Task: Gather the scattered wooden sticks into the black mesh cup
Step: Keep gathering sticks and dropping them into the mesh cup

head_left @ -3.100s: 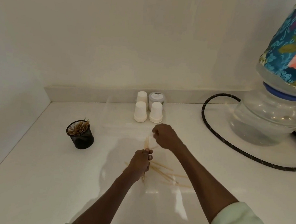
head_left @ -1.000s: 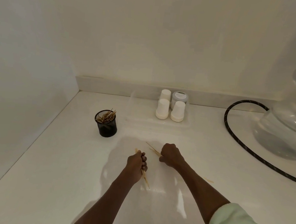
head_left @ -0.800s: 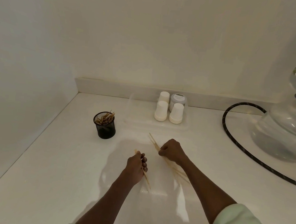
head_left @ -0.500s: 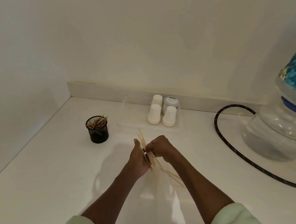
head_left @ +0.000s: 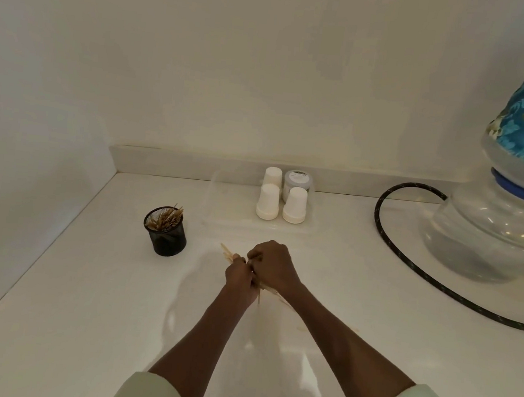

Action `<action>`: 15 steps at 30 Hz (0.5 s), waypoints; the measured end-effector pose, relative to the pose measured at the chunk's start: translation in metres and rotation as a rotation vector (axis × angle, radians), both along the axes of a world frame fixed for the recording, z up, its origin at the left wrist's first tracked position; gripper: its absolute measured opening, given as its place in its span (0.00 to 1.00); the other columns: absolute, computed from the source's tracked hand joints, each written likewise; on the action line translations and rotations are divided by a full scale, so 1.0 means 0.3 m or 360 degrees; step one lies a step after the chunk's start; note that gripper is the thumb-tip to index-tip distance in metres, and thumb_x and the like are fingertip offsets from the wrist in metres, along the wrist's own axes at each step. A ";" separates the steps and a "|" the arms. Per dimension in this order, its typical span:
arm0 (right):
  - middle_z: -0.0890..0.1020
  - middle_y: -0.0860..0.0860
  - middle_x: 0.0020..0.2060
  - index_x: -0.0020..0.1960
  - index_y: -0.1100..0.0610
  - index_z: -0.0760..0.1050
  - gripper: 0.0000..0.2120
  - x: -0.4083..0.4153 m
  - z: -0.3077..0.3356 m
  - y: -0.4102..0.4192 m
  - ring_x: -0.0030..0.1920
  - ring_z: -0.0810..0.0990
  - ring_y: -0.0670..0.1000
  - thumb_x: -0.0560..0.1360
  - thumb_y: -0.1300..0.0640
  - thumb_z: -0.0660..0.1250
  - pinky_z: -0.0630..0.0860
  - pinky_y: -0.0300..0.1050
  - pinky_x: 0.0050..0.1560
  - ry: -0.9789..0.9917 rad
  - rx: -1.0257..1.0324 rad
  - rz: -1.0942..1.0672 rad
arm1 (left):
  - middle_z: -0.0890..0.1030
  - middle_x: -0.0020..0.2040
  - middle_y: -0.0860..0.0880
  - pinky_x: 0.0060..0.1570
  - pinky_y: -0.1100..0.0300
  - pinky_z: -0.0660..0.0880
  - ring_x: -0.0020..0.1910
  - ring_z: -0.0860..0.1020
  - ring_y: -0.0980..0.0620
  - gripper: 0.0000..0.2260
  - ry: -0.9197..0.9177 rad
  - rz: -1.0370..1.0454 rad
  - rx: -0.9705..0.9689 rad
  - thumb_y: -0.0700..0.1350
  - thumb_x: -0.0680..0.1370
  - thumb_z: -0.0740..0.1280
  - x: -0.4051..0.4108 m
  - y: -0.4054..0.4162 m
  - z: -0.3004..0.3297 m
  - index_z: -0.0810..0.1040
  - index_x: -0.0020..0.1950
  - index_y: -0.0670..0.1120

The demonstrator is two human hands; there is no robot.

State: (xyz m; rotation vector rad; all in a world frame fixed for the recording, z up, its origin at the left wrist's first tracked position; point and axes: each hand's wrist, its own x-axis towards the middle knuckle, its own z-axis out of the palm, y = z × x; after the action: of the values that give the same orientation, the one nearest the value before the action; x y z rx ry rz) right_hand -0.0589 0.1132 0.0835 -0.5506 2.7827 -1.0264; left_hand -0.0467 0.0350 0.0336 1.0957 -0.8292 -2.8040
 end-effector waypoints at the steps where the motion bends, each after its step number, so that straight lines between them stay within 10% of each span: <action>1: 0.86 0.52 0.45 0.46 0.59 0.85 0.09 -0.004 0.003 0.010 0.48 0.83 0.50 0.72 0.62 0.66 0.79 0.44 0.51 0.0022 -0.0088 -0.0073 | 0.80 0.42 0.43 0.39 0.56 0.76 0.40 0.80 0.48 0.15 -0.0034 0.0044 -0.0027 0.50 0.85 0.51 -0.006 -0.008 0.001 0.72 0.52 0.42; 5: 0.86 0.48 0.35 0.40 0.59 0.82 0.13 0.007 -0.037 0.065 0.39 0.82 0.46 0.76 0.53 0.64 0.77 0.44 0.46 -0.0180 -0.0479 -0.0611 | 0.62 0.29 0.51 0.20 0.64 0.59 0.20 0.59 0.56 0.15 -0.0067 0.0140 -0.0184 0.50 0.84 0.54 -0.031 -0.030 0.020 0.65 0.39 0.47; 15: 0.85 0.57 0.51 0.55 0.59 0.81 0.21 0.079 -0.140 0.069 0.52 0.82 0.55 0.83 0.48 0.54 0.76 0.50 0.58 -0.1205 -0.1293 -0.0719 | 0.62 0.24 0.54 0.20 0.65 0.59 0.19 0.60 0.56 0.22 -0.0002 0.0014 -0.0533 0.62 0.80 0.56 -0.072 -0.020 0.073 0.65 0.33 0.49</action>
State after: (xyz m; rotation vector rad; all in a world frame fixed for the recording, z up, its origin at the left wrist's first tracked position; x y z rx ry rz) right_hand -0.0351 0.1339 0.0414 0.3904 1.7720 -1.9469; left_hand -0.0682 0.0289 0.0555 1.0400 -1.2323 -2.5278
